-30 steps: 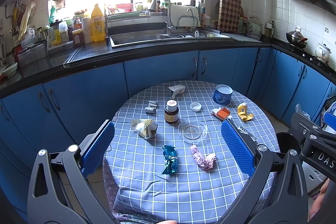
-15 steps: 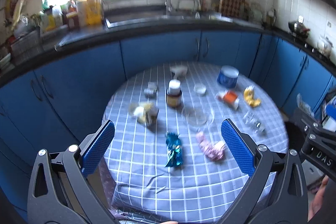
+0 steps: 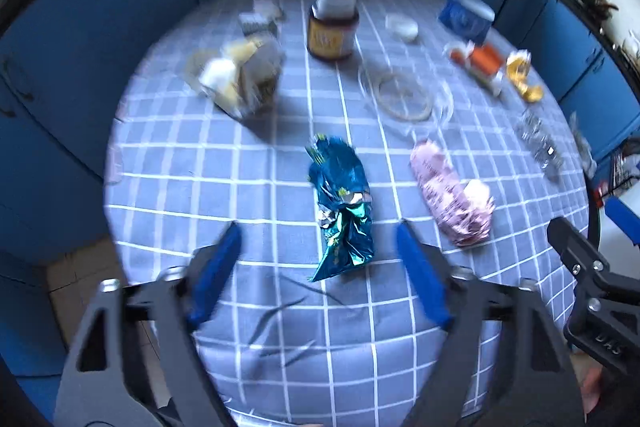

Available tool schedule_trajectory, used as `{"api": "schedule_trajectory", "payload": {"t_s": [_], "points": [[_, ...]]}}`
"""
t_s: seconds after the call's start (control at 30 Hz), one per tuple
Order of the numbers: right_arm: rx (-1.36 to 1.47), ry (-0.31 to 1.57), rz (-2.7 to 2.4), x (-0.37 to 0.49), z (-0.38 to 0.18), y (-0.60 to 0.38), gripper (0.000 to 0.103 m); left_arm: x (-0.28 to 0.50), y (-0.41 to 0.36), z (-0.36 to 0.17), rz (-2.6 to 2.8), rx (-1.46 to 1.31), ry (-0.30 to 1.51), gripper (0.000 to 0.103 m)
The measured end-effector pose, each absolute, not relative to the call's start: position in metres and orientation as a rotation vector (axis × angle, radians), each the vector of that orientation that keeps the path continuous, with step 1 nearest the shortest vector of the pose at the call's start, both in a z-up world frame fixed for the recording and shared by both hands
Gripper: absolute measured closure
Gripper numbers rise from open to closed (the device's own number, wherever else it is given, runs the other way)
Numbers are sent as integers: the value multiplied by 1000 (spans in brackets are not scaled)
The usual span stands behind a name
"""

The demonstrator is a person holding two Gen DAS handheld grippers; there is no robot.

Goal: Collect trash
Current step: 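Grasp the teal candy wrapper with the left gripper while the right grasps pink paper, then carry both wrappers to the black bin and open both grippers over it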

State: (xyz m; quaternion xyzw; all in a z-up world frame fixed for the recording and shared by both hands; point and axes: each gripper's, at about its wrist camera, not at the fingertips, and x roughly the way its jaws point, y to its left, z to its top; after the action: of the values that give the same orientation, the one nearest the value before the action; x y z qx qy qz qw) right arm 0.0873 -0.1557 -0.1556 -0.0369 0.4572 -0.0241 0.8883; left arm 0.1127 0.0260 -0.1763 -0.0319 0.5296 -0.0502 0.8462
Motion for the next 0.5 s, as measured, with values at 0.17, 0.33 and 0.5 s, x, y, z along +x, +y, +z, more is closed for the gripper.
{"api": "schedule_trajectory", "payload": {"t_s": [0.17,0.33,0.5], "points": [[-93,990,4,101,-168,-141,7,122,28,-182,-121,-60,1123,48],[-108,1009,85,113,-177,-122,7,129,39,-184,-114,-80,1124,60],[-111,1019,154,124,-184,-103,8,131,54,-179,-84,-90,1087,68]]}}
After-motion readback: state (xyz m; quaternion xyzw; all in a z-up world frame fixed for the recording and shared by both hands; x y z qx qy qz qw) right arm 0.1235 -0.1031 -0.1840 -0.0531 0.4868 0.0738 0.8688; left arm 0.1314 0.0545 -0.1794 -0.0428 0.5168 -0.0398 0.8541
